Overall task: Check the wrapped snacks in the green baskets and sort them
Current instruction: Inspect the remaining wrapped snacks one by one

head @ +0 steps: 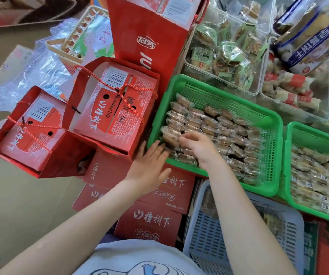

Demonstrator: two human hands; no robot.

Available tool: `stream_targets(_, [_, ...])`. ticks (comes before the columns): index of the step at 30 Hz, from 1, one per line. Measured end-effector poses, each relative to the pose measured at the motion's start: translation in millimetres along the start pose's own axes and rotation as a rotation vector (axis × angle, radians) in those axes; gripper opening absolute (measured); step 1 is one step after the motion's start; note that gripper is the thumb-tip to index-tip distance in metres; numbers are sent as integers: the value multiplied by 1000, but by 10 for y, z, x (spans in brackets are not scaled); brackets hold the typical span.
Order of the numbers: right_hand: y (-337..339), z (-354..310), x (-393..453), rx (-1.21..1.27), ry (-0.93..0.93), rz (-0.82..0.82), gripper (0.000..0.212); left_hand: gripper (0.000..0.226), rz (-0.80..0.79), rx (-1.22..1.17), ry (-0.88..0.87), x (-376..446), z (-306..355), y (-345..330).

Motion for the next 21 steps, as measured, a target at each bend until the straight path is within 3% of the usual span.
stream_targets(5, [130,-198,-513,593,69,-59,12,46,312,-578,107,-254,-5,446])
stream_targets(8, [104,-201,-833,729,68,-110,21,45,213,-1166,286,-346,1,496])
stream_targets(11, [29,-139,-1074,668,52,-158,31,38,140,-1716,393,-407,76,565])
stream_targets(14, [85,-40,-1224,584,70,-60,24,34,106,-1741,360,-497,101,647])
stream_targets(17, [128,-84,-1377,450,180,-1,36,40,14,-1771,309,-618,199,687])
stream_targets(21, [137,-75,-1545,429,233,41,17,37,-89,-1895,264,-787,382,704])
Point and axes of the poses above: each hand's wrist, its own x-axis towards the middle knuckle, its own y-axis out of the back of the hand, z = x × y, the point moved 8 cm from there along x, towards the middle knuckle, and after that the axes turned 2 degrees about y, right-handed, at the moved point
